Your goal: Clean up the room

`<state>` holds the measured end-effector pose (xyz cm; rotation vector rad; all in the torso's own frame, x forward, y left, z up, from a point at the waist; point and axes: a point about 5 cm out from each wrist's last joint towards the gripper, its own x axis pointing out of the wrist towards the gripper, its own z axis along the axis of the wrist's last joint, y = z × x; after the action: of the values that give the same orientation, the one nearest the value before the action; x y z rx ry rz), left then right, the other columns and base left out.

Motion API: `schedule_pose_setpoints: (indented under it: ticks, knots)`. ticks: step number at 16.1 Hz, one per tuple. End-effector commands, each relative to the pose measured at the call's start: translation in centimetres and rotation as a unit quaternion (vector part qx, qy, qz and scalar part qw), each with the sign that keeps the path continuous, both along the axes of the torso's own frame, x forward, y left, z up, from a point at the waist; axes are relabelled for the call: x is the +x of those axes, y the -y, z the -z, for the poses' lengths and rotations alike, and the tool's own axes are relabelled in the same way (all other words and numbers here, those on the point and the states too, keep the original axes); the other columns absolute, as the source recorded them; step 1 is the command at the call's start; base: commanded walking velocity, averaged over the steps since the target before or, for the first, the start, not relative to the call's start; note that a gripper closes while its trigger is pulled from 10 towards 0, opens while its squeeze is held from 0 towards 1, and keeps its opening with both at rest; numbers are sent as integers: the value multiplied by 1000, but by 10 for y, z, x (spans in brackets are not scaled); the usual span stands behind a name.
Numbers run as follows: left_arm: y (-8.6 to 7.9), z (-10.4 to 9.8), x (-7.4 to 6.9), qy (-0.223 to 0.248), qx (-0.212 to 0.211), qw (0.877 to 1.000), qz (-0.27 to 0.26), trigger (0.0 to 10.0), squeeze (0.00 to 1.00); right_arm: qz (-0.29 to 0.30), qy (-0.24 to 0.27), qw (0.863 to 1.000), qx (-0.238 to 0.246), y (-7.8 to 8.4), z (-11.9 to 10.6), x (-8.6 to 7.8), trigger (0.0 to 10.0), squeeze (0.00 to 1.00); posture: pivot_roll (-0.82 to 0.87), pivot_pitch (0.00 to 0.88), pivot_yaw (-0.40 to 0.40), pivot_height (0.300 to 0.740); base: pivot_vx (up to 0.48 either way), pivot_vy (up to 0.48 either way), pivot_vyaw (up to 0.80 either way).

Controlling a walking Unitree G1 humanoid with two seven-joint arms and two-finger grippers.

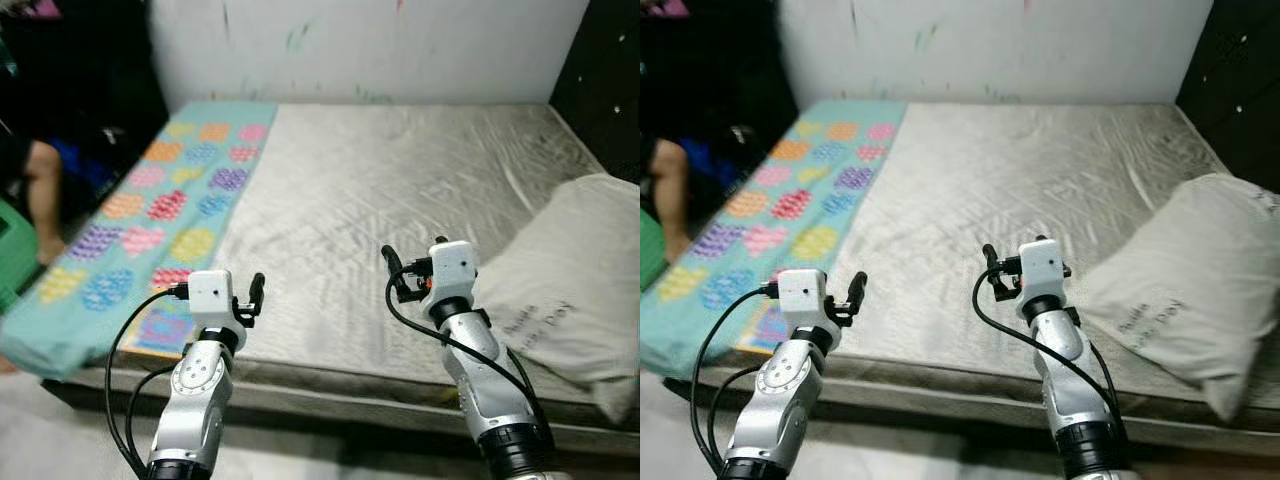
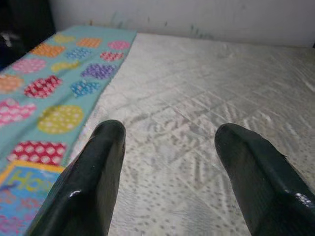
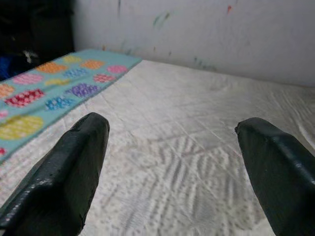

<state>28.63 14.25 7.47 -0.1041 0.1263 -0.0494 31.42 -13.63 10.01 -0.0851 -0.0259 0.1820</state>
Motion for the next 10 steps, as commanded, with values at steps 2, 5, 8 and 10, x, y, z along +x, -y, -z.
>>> schedule_pose_setpoints:
  ticks: [2, 5, 8, 10]
  knots:
    - [-5, 0, 0, 1, 4, 1000, -9, 10000, 0, -13, 4, 1000, 1, -7, -1, 0, 10000, 0, -134, 0, 35, 740, 0, -379, 0]
    - [-1, -3, 0, 16, -22, 1000, 5, 10000, 0, -14, 3, 1000, 0, -7, -1, 0, 10000, 0, -141, 0, 34, 740, 0, 0, 0]
    - [2, -4, -1, 18, -29, 999, 22, 10000, 0, -12, 3, 1000, -1, -6, 0, 0, 10000, 0, -142, 0, 33, 740, 0, 0, 0]
    - [1, -4, -2, 19, -28, 999, 22, 10000, 0, -2, 16, 1000, 9, 0, -5, -2, 10000, 0, -143, 0, 36, 740, 0, 0, 0]
